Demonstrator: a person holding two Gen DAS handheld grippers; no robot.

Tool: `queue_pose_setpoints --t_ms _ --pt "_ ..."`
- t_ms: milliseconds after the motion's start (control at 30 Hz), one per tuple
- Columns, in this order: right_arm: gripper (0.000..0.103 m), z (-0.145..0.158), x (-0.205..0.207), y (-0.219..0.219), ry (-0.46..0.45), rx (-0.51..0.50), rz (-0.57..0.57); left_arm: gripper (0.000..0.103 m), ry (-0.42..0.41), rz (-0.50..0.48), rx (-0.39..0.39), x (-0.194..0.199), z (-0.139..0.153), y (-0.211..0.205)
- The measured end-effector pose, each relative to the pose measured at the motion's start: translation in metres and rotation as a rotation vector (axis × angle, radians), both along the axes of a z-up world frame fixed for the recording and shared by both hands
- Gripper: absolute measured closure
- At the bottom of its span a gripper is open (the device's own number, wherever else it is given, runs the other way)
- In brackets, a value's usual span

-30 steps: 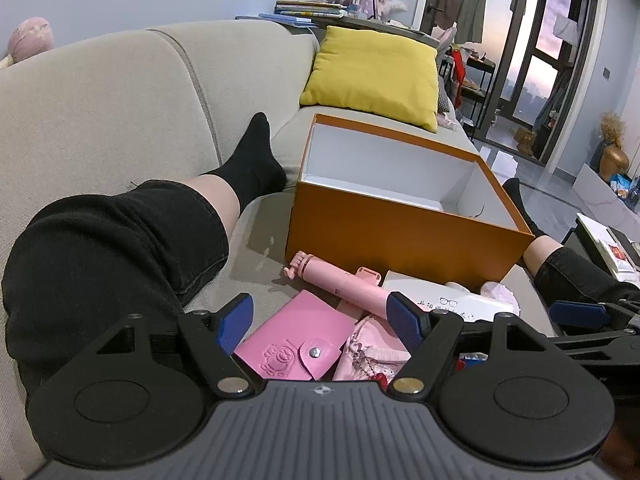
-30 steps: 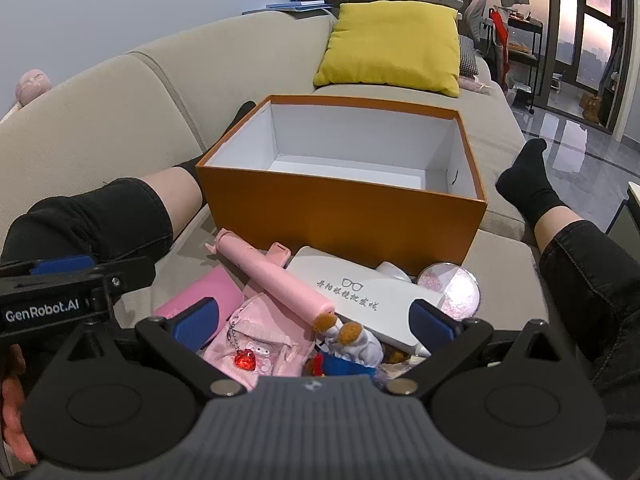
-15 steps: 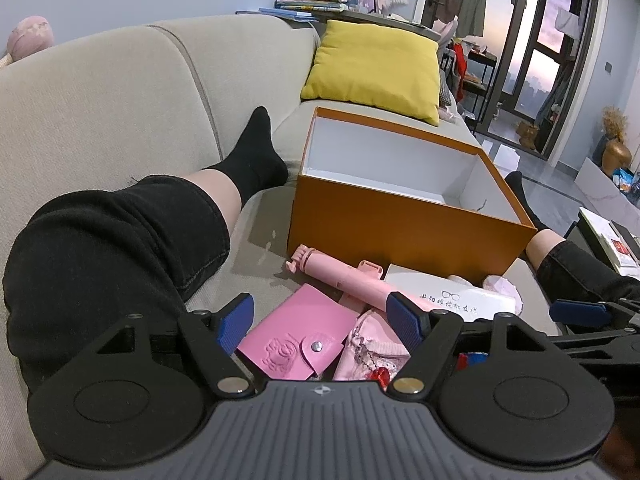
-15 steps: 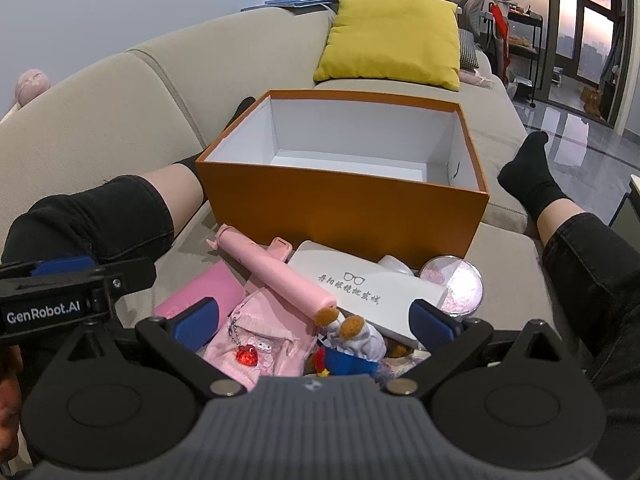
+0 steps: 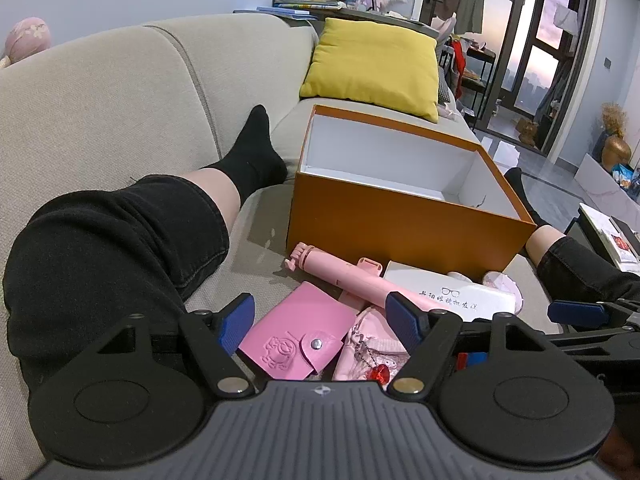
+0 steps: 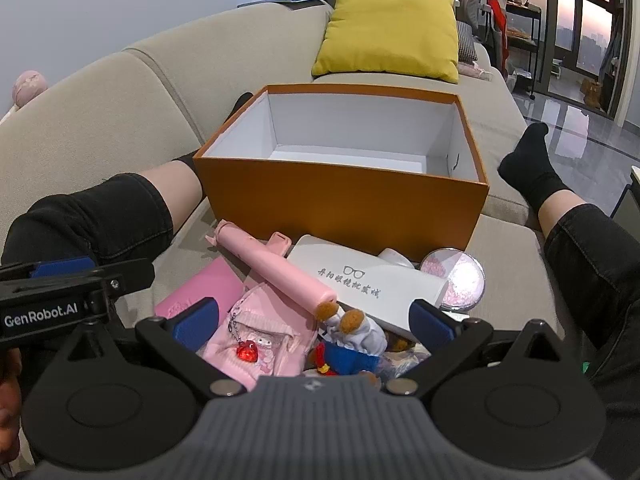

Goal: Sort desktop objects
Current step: 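Move the left gripper down toward the pink wallet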

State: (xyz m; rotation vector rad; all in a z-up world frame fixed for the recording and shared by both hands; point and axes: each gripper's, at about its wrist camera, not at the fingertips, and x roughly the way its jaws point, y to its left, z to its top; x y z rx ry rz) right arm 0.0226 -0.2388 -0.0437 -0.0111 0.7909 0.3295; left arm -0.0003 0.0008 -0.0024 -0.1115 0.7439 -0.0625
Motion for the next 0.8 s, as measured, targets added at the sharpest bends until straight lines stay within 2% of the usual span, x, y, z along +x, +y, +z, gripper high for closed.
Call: queue_pose_setpoints --t_ms 200,400,467,567,633,700,800 --pt "0.002 -0.001 0.001 -0.002 0.011 0.006 -0.005 0.018 0.0 -0.012 0.002 -0.001 0.0 -0.002" --pt "0.002 -0.003 0.009 -0.014 0.04 0.025 -0.01 0.018 0.03 -0.069 -0.023 0.0 -0.001 -0.002" --pt "0.003 -0.004 0.012 -0.019 0.038 0.02 -0.009 0.025 0.045 -0.081 -0.029 0.002 -0.004 -0.002" --pt "0.011 -0.01 0.017 -0.023 0.051 -0.003 0.015 0.034 0.074 -0.092 -0.03 0.008 -0.008 -0.003" --pt "0.026 -0.015 0.022 -0.026 0.076 -0.014 0.031 0.039 0.091 -0.104 -0.035 0.012 -0.012 -0.005" --pt "0.036 -0.022 0.027 -0.028 0.117 -0.014 0.047 0.043 0.108 -0.121 -0.04 0.015 -0.016 -0.008" --pt "0.04 -0.032 0.032 -0.032 0.203 0.013 0.076 0.047 0.152 -0.163 -0.056 0.022 -0.023 -0.012"
